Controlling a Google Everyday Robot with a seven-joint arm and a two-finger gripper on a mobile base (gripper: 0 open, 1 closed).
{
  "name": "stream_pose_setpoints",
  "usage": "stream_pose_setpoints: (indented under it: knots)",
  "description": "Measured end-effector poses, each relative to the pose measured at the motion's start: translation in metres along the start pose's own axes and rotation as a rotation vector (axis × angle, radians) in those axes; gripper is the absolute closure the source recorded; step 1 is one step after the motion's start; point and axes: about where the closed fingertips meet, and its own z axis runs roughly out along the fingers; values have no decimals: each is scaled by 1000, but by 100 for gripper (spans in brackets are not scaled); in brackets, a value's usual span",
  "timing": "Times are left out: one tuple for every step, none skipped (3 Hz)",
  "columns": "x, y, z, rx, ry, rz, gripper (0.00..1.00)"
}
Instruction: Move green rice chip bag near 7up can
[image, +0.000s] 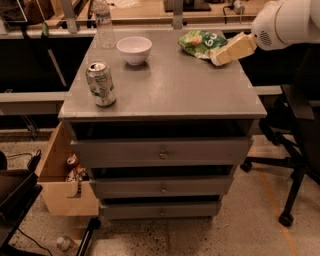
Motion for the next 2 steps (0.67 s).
stream_pose_setpoints:
  knots:
    - [-3,2,4,0,-13,10,0]
    - [-15,6,61,-87,-106,35,0]
